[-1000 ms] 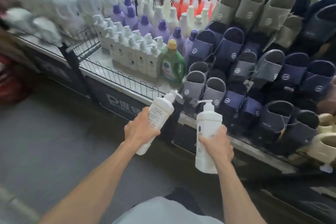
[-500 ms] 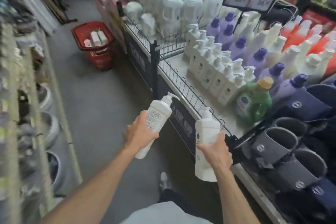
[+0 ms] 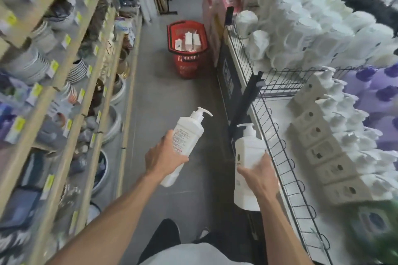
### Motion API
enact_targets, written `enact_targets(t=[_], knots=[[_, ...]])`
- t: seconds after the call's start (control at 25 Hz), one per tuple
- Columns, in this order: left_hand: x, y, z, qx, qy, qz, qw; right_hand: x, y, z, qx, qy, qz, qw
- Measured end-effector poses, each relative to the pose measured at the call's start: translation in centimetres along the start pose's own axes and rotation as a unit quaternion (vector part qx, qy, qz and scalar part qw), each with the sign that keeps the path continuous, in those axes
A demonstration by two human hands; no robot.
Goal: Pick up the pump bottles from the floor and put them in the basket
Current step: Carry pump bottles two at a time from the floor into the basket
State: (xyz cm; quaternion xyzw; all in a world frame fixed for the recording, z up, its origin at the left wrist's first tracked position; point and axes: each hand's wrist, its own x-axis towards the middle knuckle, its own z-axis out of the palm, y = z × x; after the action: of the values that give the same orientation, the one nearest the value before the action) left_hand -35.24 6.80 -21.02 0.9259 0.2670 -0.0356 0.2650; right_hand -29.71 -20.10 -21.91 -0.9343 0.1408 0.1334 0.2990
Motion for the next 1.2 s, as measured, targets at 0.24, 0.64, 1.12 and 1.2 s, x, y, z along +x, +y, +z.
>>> enact_targets(t=[0.24, 0.64, 1.12, 1.2], knots=[[7.5, -3.6, -3.7, -0.009, -0.003, -0.022, 1.0, 4.2, -8.6, 4.2, -0.014, -0.011, -0.013, 1.0], [20.2, -9.2, -11.3, -0.011, 0.012, -0.02, 1.0, 8.6, -21.8, 10.0, -0.016, 0.011, -0.021, 1.0], [39.6, -10.8, -13.8, -0.038, -0.004, -0.103, 0.994, 23.3, -38.5, 14.9, -0.027, -0.039, -0.044, 0.998], [43.6, -10.2, -14.2, -0.055, -0.005, -0.116, 0.992, 26.7, -41.3, 15.4, -0.035, -0.042, -0.048, 0.997]])
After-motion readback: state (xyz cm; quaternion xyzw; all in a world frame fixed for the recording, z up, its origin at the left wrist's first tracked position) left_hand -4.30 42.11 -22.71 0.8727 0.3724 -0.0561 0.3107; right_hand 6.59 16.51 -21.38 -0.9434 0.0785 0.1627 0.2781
